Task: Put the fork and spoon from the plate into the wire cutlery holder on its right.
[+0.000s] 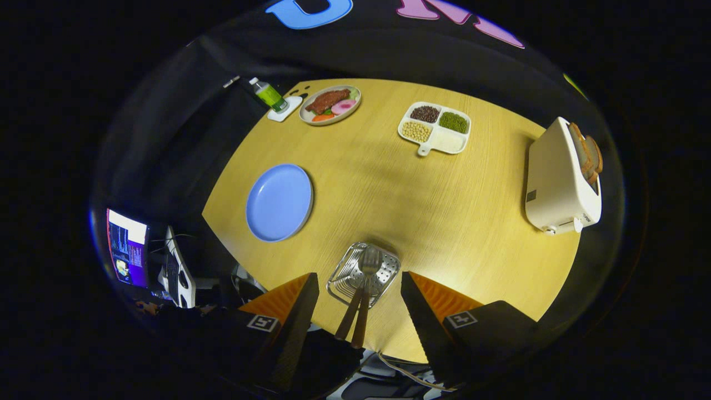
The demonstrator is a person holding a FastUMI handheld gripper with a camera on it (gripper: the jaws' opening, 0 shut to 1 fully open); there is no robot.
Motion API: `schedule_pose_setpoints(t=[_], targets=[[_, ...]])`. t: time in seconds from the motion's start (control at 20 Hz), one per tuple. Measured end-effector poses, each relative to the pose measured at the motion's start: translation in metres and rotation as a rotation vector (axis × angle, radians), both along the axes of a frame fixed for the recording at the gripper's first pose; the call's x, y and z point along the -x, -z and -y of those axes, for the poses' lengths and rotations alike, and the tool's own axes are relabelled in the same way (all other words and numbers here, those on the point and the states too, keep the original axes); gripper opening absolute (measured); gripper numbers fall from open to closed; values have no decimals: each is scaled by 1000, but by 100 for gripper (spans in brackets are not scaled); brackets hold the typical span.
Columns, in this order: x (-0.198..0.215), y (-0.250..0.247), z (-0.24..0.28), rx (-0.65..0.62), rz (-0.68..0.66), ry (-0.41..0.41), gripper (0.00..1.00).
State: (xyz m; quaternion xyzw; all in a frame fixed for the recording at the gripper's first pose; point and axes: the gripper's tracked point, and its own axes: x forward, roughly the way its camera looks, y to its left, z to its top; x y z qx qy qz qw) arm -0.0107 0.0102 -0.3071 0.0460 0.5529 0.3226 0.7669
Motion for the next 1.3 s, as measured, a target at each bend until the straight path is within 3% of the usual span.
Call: schedule_pose_setpoints(t=[0.7, 1.3], targets=[[-15, -63, 16, -171, 478, 126, 93], [2, -91, -2, -258, 597, 98, 93]])
